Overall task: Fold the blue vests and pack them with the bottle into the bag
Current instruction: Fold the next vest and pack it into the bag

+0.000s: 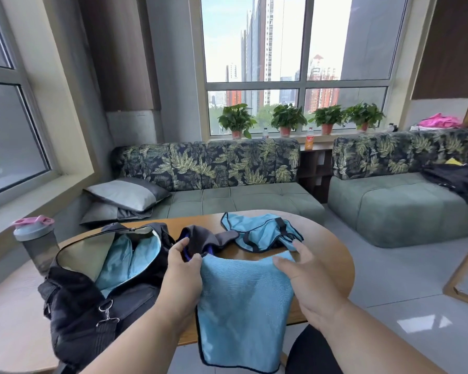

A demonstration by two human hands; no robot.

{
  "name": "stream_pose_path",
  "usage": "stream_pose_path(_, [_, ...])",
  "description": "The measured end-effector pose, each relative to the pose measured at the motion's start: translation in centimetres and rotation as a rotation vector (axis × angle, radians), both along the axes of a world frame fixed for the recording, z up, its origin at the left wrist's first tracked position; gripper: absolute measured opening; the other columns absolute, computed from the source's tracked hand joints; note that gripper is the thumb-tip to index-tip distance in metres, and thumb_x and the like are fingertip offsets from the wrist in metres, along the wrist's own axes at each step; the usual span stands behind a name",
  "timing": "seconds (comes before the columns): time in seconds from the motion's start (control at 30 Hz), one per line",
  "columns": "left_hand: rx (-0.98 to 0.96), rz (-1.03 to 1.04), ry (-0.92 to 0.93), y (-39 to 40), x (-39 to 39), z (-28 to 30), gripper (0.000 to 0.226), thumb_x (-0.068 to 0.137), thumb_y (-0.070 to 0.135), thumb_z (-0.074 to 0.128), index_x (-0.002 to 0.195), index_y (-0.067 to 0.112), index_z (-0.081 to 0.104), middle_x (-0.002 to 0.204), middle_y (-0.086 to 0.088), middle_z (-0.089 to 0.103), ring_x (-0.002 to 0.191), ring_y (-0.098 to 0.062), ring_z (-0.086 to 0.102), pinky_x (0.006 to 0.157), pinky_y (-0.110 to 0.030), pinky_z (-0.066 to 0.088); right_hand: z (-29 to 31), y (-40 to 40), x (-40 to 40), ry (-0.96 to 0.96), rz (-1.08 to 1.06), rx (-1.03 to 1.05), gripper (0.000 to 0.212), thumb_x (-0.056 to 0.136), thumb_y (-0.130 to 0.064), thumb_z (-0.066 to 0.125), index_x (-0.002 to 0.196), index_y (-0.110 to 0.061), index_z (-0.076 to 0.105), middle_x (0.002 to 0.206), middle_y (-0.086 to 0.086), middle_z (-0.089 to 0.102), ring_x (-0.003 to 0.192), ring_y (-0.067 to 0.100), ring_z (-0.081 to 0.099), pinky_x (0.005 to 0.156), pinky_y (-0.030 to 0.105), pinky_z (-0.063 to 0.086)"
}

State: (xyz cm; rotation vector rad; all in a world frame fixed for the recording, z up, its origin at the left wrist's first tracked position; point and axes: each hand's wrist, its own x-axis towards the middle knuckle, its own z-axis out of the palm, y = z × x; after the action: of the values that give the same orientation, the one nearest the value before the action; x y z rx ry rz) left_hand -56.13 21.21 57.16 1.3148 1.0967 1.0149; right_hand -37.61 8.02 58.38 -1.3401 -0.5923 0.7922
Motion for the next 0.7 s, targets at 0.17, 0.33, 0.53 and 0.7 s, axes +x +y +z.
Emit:
stream_pose_path(0.17, [-0.004,-0.131,0.037,-0.5,-0.3,1.4,0.033,0.110,0.020,0.048,0.103,0.030,0.079,0.097,-0.008,0.078,0.082,-0.026,0.066,0.076,-0.039,0.054,1.5,-0.9,0.5,-0.143,-0.004,-0.039,0.019,0.102,-0.017,0.067,0.108,-0.030,0.079,0.112,0.005,0.077,0.103,0.020,0.073,0.088,0.033,0.056])
stream_pose_path(0.33, [0.047,-0.401,0.178,-0.8,-1.9,2.8,0.028,0.097,0.017,0.075,0.123,0.029,0.074,0.107,0.000,0.081,0.097,-0.020,0.078,0.081,-0.033,0.062,3.0,-1.7,2.2,-0.267,0.208,-0.153,0.020,0.104,-0.017,0.063,0.107,-0.026,0.081,0.115,-0.013,0.074,0.119,0.002,0.060,0.103,0.026,0.044])
stream_pose_path(0.53, [0.441,-0.366,0.773,0.2,-2.8,3.0,0.035,0.085,0.033,0.083,0.116,0.044,0.072,0.091,0.017,0.076,0.071,-0.001,0.071,0.062,-0.014,0.053,4.2,-2.2,4.8,-0.565,0.414,-0.409,0.032,0.082,-0.028,0.089,0.112,-0.034,0.080,0.112,-0.020,0.075,0.115,-0.005,0.063,0.109,0.019,0.042])
stream_pose_path(0.7, [0.629,-0.277,0.941,2.0,-0.5,3.9,0.008,0.084,0.036,0.078,0.079,0.037,0.071,0.066,0.013,0.069,0.062,0.000,0.063,0.055,-0.021,0.048,5.2,-0.8,5.3,-0.993,0.392,-0.653,0.031,0.088,-0.040,0.082,0.118,-0.039,0.075,0.094,-0.030,0.055,0.091,-0.007,0.055,0.068,0.006,0.034])
